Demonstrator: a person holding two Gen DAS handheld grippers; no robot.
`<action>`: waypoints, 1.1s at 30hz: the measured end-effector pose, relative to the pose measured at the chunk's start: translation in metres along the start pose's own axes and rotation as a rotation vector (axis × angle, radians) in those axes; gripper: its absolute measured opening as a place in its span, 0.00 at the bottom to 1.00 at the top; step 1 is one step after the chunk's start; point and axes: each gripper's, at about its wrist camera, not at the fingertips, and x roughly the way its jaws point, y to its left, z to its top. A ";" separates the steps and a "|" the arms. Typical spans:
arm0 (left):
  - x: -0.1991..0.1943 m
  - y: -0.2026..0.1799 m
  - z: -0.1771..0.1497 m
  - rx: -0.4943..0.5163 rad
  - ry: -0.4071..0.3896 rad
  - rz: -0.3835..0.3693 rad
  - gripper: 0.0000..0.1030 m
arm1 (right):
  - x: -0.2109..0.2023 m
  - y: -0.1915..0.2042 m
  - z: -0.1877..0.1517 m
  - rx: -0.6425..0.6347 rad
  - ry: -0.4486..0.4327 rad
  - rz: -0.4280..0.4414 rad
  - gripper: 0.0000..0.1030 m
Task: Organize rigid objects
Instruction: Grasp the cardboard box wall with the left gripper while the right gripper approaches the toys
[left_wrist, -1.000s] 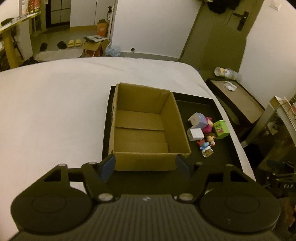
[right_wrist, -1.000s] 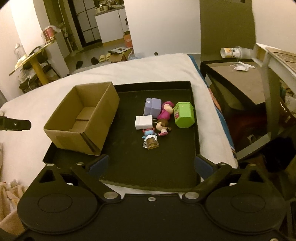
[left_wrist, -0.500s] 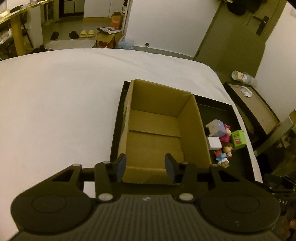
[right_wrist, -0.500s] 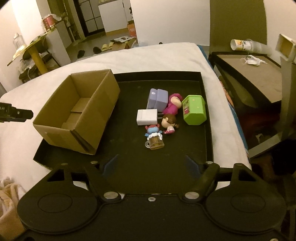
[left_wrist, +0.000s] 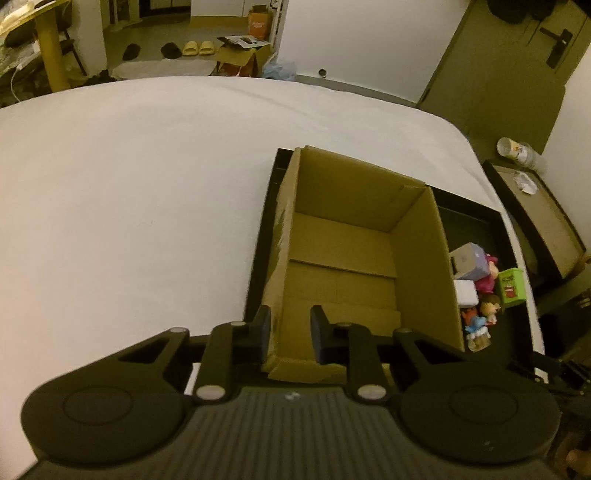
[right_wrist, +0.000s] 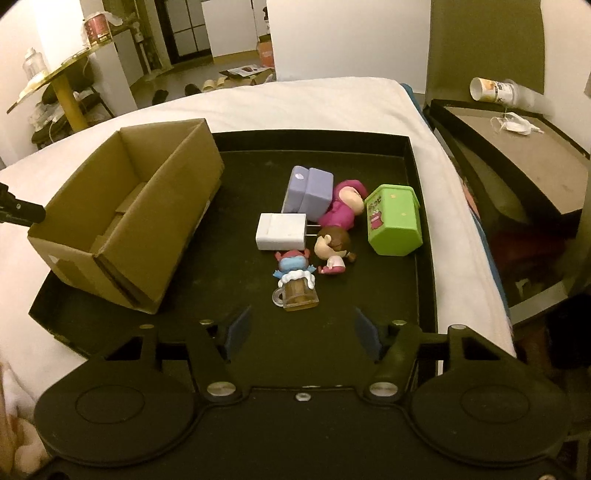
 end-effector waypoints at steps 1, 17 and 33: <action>0.002 0.001 0.001 0.000 0.007 0.005 0.21 | 0.002 0.000 0.001 -0.001 0.000 -0.001 0.58; 0.047 0.011 0.018 -0.075 0.130 0.008 0.21 | 0.028 0.005 0.011 -0.013 0.012 -0.004 0.58; 0.071 0.003 0.022 -0.077 0.148 0.056 0.21 | 0.049 0.001 0.012 -0.042 0.024 -0.007 0.40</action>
